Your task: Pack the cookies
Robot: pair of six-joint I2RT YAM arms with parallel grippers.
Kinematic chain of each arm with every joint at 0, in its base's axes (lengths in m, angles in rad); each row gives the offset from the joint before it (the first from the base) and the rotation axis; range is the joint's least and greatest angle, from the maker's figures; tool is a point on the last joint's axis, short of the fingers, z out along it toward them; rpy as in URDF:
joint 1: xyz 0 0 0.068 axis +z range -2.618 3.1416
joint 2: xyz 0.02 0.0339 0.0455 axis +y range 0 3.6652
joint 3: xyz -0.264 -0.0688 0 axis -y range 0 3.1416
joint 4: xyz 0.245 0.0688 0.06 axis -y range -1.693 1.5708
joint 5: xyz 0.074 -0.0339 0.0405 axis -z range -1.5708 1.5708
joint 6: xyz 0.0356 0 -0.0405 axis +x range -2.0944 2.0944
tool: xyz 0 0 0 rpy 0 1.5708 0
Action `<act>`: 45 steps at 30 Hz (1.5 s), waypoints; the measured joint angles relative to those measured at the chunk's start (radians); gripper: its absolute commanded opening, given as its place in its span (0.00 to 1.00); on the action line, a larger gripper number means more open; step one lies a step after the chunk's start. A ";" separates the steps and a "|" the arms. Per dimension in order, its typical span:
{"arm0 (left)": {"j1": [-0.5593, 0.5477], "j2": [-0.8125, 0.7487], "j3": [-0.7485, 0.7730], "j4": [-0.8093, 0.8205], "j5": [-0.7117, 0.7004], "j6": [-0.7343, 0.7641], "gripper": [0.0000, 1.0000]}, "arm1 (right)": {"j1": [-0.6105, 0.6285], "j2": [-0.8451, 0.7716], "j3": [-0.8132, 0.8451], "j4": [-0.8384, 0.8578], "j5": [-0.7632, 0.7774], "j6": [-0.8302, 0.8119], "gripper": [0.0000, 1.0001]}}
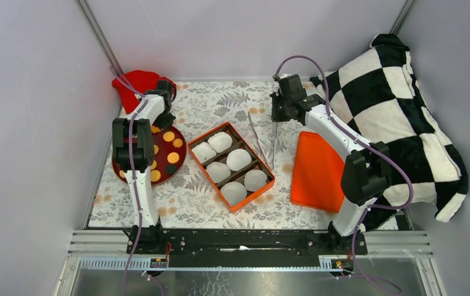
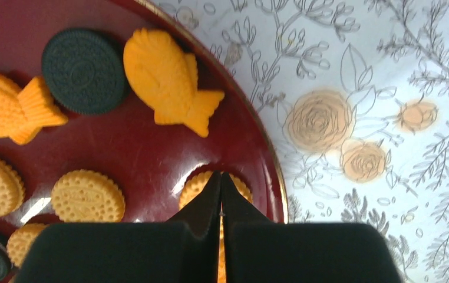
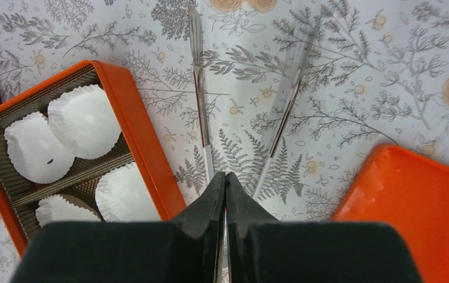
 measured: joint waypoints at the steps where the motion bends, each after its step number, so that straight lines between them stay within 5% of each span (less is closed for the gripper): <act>1: 0.003 0.008 0.010 0.002 -0.001 0.000 0.00 | 0.000 0.000 -0.005 0.001 -0.006 0.001 0.03; 15: -0.011 0.158 0.206 0.015 0.078 0.018 0.00 | 0.000 0.006 -0.026 0.014 -0.055 0.016 0.03; 27: -0.313 0.443 0.620 0.206 0.415 0.098 0.00 | -0.002 0.053 -0.041 0.022 -0.053 0.019 0.00; 37: -0.361 0.445 0.524 0.412 0.684 0.110 0.00 | -0.002 0.053 -0.214 0.060 -0.149 0.064 0.00; 45: -0.365 0.125 0.094 0.470 0.584 0.115 0.00 | 0.008 0.049 -0.383 0.099 -0.213 0.081 0.00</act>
